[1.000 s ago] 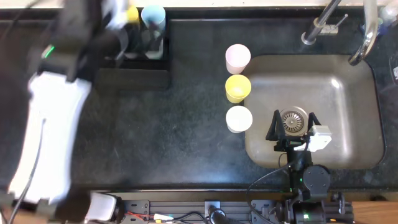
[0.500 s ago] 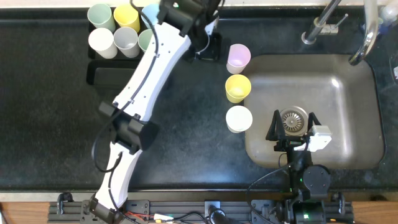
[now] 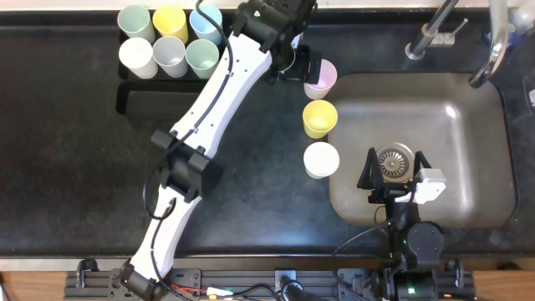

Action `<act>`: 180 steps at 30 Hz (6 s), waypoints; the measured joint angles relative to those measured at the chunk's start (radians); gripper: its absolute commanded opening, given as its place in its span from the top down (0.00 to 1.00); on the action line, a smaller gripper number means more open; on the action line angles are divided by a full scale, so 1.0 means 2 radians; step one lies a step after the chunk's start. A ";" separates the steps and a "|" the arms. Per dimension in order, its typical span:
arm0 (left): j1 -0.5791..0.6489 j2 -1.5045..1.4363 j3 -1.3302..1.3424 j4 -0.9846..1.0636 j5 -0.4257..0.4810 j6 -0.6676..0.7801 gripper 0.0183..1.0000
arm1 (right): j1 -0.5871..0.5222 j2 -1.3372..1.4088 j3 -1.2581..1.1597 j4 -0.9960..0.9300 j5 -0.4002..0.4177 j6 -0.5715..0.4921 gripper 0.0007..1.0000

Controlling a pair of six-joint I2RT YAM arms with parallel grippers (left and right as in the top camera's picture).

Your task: Store Cups

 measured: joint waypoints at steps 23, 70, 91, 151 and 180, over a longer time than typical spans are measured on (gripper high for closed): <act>0.003 0.058 0.002 0.038 0.008 -0.015 0.00 | 0.000 0.000 0.000 0.000 0.000 0.000 0.00; 0.395 -0.357 -0.523 0.143 -0.015 -0.038 0.98 | 0.000 0.000 0.000 0.000 0.000 0.000 0.00; 0.422 -0.306 -0.523 0.195 -0.027 -0.038 0.98 | 0.000 0.000 0.000 0.000 0.000 0.000 0.00; -0.052 -0.440 -0.513 0.243 -0.104 -0.007 0.00 | 0.000 0.000 0.000 0.000 0.000 0.000 0.00; -0.084 -0.273 -0.517 0.330 -0.075 -0.234 0.00 | 0.000 0.000 0.000 0.000 0.000 0.000 0.00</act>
